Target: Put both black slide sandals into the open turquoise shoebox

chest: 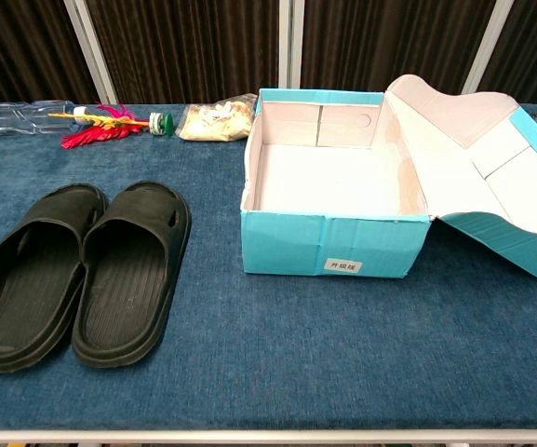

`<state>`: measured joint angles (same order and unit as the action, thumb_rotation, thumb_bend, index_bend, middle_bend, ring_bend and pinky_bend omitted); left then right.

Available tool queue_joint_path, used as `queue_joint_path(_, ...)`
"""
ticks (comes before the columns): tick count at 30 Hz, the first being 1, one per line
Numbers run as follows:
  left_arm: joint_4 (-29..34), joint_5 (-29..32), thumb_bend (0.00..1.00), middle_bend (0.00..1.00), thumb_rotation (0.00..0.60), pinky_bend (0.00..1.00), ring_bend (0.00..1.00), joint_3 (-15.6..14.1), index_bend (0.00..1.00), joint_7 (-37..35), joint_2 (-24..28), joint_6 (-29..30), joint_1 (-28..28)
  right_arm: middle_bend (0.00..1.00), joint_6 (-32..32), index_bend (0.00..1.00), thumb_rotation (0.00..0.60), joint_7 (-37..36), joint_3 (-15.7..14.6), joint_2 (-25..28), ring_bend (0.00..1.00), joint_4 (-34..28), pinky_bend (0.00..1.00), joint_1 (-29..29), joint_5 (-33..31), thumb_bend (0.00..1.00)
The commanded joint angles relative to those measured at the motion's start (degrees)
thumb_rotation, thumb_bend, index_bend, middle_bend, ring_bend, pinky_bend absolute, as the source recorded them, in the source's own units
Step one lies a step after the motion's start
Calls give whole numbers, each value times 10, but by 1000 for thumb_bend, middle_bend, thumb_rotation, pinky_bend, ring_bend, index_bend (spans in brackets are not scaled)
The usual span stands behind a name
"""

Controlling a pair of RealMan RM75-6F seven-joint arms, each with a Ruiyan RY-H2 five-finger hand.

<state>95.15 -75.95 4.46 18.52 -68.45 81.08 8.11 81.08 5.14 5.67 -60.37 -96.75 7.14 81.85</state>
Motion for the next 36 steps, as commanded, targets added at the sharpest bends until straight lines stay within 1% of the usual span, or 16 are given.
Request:
queue_joint_path(1,2,6,0,99,600,63,0,1,107,4,-1,-8,5,60,-2,0,600,-4,0,0,0,-1,101,1,1,68)
queue_joint_path(8,-4,-4,0,99,600,68,0,15,107,-5,-6,-9,20,61,-4,0,600,-11,0,1,0,0,101,5,5,68)
queue_joint_path(10,-4,-7,0,99,600,99,1,25,107,-14,-3,-17,32,61,-3,0,600,-14,1,2,0,1,101,6,7,68)
queue_joint_path(12,-1,-8,0,99,600,174,37,37,107,-29,3,-34,50,61,-1,0,600,-14,3,5,0,1,101,7,11,68)
queue_joint_path(14,4,-9,0,99,600,274,133,46,110,-40,11,-59,69,62,0,0,600,-14,4,9,0,1,101,9,13,69)
queue_joint_path(16,13,-4,0,101,600,411,250,57,113,-50,22,-99,97,61,0,0,600,-12,7,14,0,-1,101,11,15,68)
queue_joint_path(18,26,7,0,114,600,568,412,67,116,-54,32,-146,128,62,1,0,600,-11,10,20,0,-3,101,14,16,69)
queue_joint_path(20,35,19,0,136,600,655,527,74,117,-45,37,-187,157,62,1,0,600,-11,11,24,0,-5,101,16,18,69)
queue_joint_path(23,45,48,0,166,600,711,626,85,118,-13,32,-242,203,62,1,0,600,-11,12,29,0,-7,101,18,20,69)
queue_joint_path(26,54,106,0,172,600,741,680,93,117,39,19,-293,250,61,-2,0,600,-9,12,34,0,-10,101,18,18,69)
queue_joint_path(29,60,197,0,172,600,750,713,92,117,114,4,-334,302,61,-4,0,600,-9,11,36,0,-12,101,18,16,69)
queue_joint_path(30,63,239,0,171,600,751,723,88,117,143,-3,-346,325,61,-4,0,600,-9,10,37,0,-12,101,18,16,69)
queue_joint_path(33,66,339,0,168,600,756,744,77,113,198,-22,-357,378,60,-4,0,600,-12,8,37,0,-11,101,17,15,69)
queue_joint_path(36,73,432,0,159,600,762,763,60,82,245,-35,-354,429,60,-4,0,600,-16,7,38,0,-8,101,15,12,69)
